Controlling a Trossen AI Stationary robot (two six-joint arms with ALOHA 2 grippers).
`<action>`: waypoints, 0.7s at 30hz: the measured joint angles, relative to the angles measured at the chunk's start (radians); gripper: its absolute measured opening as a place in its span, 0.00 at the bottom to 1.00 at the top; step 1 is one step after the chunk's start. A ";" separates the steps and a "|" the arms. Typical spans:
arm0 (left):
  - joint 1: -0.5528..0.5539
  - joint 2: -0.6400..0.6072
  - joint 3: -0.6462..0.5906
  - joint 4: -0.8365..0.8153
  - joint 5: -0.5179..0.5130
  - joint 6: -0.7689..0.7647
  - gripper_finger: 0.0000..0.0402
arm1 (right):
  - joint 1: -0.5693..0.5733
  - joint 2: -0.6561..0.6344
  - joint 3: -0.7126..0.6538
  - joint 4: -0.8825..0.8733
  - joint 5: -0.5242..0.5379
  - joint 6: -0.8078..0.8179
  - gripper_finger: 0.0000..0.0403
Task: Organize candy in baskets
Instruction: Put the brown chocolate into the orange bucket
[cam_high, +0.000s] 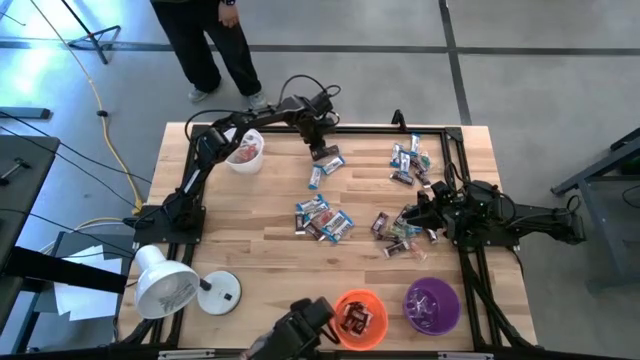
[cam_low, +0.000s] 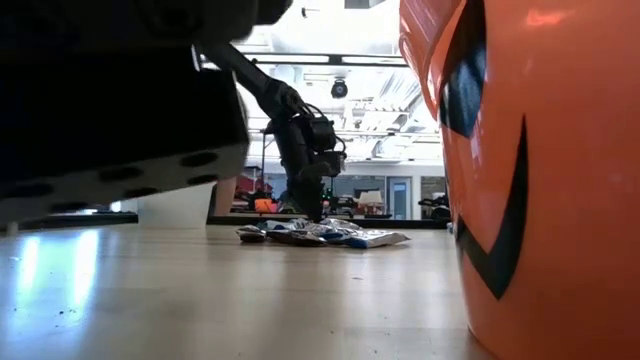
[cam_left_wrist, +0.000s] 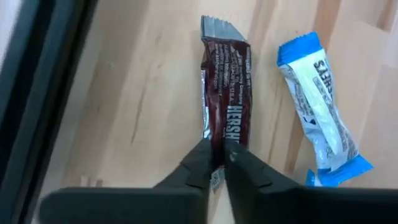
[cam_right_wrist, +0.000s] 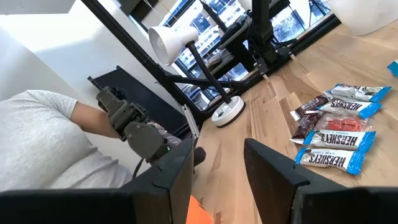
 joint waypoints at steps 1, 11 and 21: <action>0.003 0.000 0.000 0.000 0.000 -0.018 0.02 | 0.000 0.000 0.000 0.000 0.000 0.000 0.34; 0.019 0.000 0.000 -0.019 0.010 -0.110 0.00 | 0.000 0.000 0.000 0.000 0.000 0.000 0.34; 0.018 -0.010 0.001 -0.031 0.063 -0.147 0.00 | 0.000 0.000 0.000 0.000 0.000 0.000 0.34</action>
